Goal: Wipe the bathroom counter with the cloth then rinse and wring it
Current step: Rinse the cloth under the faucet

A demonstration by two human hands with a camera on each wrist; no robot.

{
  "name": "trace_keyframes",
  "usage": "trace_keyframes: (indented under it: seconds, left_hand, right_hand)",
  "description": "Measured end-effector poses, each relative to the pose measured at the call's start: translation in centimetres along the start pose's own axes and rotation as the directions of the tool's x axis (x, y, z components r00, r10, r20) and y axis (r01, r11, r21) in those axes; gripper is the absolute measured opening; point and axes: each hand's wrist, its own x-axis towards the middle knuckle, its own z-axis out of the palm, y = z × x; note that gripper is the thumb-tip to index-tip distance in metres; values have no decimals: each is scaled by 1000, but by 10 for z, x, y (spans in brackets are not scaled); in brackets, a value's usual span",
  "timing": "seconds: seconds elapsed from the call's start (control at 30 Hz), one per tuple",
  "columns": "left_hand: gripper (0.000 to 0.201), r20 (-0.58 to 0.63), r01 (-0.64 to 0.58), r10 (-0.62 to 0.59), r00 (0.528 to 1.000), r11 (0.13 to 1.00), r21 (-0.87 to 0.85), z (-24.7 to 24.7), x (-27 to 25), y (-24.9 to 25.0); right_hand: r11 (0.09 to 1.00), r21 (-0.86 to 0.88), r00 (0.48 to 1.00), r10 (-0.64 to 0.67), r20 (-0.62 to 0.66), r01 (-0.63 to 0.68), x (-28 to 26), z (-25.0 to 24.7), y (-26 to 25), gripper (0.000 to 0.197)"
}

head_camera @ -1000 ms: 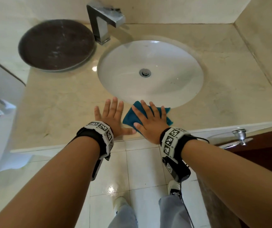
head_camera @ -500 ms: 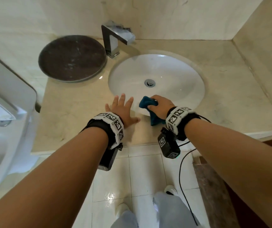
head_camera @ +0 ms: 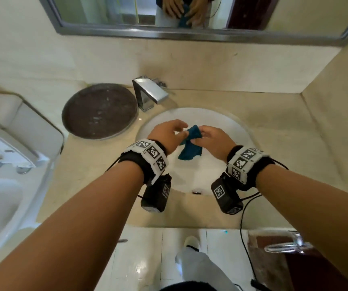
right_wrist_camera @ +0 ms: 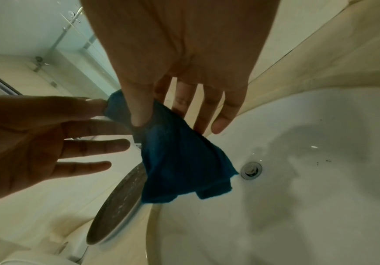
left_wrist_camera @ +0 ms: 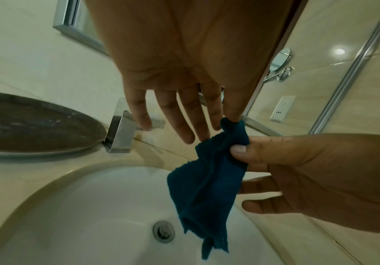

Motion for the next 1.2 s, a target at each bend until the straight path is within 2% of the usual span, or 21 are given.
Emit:
trace_keyframes:
  seconds: [0.2,0.4,0.57,0.67,0.77,0.87,0.97,1.13,1.2]
  left_hand:
    - [28,-53,39,-40,998,999,-28,-17,6,42]
    - [11,-104,5,-8,995,1000,-31,-34,16,60]
    - [10,-71,-10,-4,997,981,-192,-42,28,59]
    - [18,-49,-24,14,999,975,-223,-48,35,56]
    - [19,-23,-45,40,999,969,-244,-54,42,53]
    - [18,-23,-48,43,999,966,-253,-62,47,49]
    - [9,-31,-44,37,999,956,-290,-70,49,44]
    - [11,-10,-26,24,1000,949,-316,-76,54,29]
    - [15,1,-17,18,1000,951,-309,-76,56,24]
  right_hand:
    - [995,94,995,-18,97,9,7,-35,-29,26]
    - [985,172,991,-51,120,30,20,-53,-50,32]
    - [977,185,960,48,274,-102,30,-63,-56,36]
    - [986,125,949,67,310,-110,39,-65,-59,35]
    - [988,84,943,100,318,-133,49,-61,-63,35]
    - [976,142,942,112,318,-165,59,-56,-65,36]
    - [958,234,942,86,323,-168,67,-56,-66,38]
    - [968,235,972,35,232,-91,81,-63,-59,43]
    - [984,161,985,46,166,-73,84,-66,-57,32]
